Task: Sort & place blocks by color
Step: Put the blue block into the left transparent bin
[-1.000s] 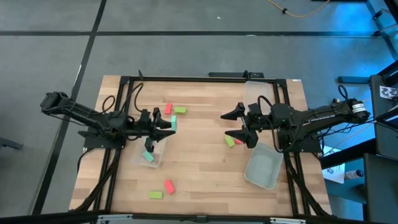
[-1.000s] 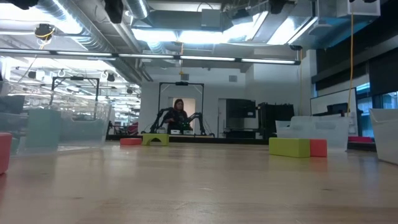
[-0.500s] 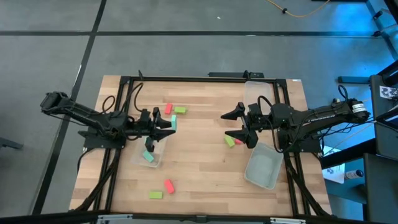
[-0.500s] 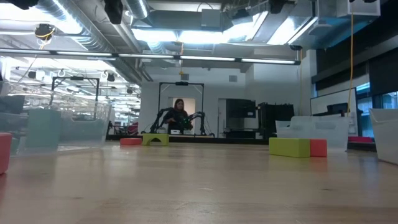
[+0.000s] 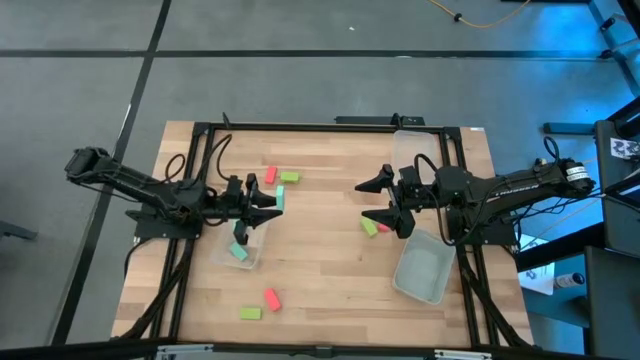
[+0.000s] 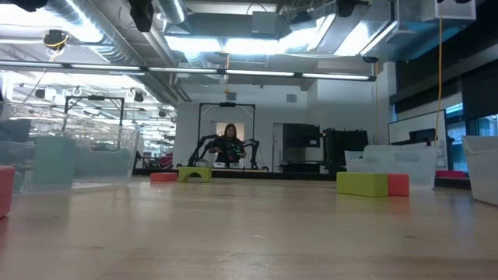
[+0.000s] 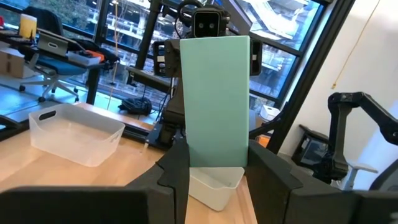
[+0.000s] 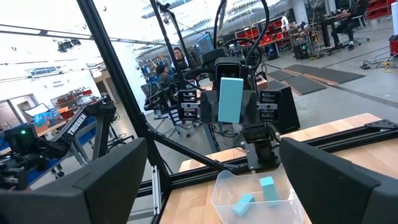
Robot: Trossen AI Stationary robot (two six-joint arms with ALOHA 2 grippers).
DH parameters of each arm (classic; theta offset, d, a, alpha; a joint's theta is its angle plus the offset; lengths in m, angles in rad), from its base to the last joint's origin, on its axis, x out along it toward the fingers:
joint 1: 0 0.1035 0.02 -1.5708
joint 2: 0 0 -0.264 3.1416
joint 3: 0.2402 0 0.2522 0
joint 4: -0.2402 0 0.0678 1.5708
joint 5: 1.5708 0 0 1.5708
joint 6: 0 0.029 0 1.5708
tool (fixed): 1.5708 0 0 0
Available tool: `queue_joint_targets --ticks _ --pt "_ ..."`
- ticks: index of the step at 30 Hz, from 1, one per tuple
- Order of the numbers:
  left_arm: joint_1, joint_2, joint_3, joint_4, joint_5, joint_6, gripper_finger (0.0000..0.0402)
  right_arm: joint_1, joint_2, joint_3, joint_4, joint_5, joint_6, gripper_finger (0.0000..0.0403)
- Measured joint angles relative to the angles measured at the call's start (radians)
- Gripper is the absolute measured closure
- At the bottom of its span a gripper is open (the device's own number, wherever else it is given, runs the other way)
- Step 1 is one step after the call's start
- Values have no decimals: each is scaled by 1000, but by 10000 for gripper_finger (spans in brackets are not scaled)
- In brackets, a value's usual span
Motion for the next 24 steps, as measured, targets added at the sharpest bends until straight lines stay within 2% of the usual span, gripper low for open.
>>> queue_joint_targets --ticks 13,16,19,24 --pt "0 0 0 -17 17 -24 287 0 0 0 0 -1 4 34" --pt "0 -1 5 -63 34 -58 287 0 0 0 0 -1 8 34" --pt "-6 -36 58 -323 36 -112 287 0 0 0 -1 -1 8 34" --pt "-34 -89 262 -991 27 -188 287 0 0 0 -1 -1 9 34"
